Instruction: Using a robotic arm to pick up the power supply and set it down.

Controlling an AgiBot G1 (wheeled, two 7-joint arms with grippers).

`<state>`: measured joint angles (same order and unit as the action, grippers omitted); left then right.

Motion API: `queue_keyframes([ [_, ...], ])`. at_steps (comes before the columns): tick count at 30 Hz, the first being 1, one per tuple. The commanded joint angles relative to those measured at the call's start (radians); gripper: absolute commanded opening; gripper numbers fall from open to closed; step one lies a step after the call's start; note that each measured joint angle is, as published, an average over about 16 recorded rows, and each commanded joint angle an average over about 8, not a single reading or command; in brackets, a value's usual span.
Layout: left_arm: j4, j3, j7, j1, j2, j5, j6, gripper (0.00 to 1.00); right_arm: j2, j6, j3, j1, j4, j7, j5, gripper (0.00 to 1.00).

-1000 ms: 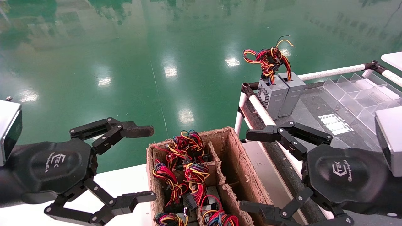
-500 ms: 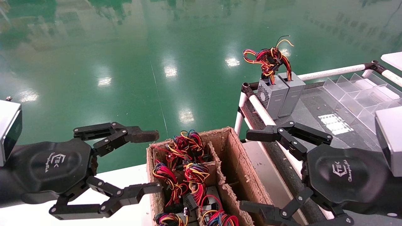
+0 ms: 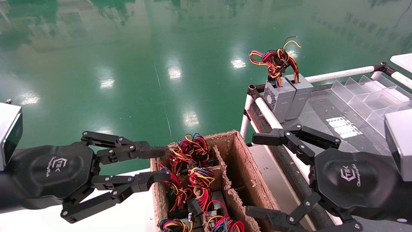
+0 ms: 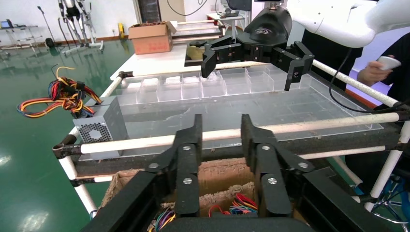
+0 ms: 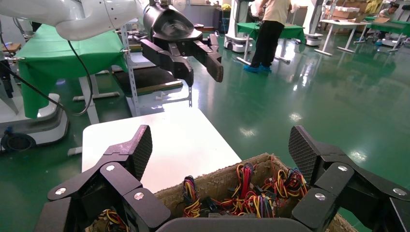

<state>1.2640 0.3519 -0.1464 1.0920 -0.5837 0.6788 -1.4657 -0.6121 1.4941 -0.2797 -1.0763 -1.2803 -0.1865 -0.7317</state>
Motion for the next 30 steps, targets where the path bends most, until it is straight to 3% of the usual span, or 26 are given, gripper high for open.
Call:
queue_keyframes([
  [1, 0.000, 0.000, 0.000, 0.000, 0.000, 0.000, 0.000, 0.00, 0.000, 0.000, 0.000, 0.000, 0.000, 0.000, 0.000, 1.00],
  [13, 0.000, 0.000, 0.000, 0.000, 0.000, 0.000, 0.000, 0.02, 0.000, 0.000, 0.000, 0.000, 0.000, 0.000, 0.000, 1.00],
  [21, 0.000, 0.000, 0.000, 0.000, 0.000, 0.000, 0.000, 0.99, 0.000, 0.000, 0.000, 0.000, 0.000, 0.000, 0.000, 1.00],
  [30, 0.000, 0.000, 0.000, 0.000, 0.000, 0.000, 0.000, 1.00, 0.000, 0.000, 0.000, 0.000, 0.000, 0.000, 0.000, 1.00],
])
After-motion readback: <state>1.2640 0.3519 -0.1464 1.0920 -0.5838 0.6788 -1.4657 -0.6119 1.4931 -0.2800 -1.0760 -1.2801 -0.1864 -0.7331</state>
